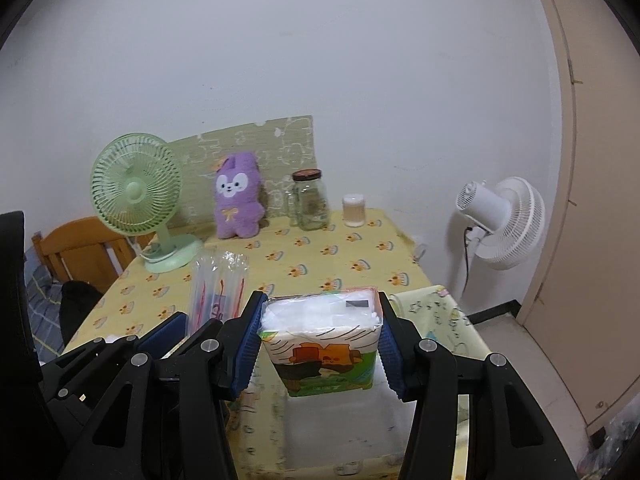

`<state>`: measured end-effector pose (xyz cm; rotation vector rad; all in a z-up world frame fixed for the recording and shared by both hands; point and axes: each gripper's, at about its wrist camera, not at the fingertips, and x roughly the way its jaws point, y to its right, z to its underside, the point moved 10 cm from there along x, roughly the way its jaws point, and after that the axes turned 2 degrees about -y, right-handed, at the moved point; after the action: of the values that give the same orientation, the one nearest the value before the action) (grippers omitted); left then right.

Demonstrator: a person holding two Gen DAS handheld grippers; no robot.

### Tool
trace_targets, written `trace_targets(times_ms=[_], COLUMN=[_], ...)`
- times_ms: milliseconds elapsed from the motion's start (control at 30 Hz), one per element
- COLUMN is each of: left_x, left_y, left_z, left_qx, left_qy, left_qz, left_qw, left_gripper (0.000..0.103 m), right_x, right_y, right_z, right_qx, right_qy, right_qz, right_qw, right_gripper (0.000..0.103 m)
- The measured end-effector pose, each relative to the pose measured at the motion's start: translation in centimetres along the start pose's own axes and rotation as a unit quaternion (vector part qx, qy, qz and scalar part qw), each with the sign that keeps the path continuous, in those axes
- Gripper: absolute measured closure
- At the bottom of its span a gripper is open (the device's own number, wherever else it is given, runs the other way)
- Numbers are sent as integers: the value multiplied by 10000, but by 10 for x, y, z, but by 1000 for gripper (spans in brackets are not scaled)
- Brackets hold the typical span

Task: Organize soft objects
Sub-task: 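Release the tissue pack and straw bag into the gift-paper box from both tools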

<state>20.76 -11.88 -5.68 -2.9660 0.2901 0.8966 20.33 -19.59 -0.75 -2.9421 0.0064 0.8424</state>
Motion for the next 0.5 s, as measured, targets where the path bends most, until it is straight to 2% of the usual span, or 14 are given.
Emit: trace_targets(times_ms=[500], left_x=[31], left_y=[46], left_z=[14], left_qx=[188], left_qy=[-376], left_qz=[428], left_qw=[9982], left_gripper=[82], right_x=[20], right_y=[48], right_z=[17], right_qx=[202], right_qy=[-250], right_qz=[472], right_qw=[9984], right_gripper=[47])
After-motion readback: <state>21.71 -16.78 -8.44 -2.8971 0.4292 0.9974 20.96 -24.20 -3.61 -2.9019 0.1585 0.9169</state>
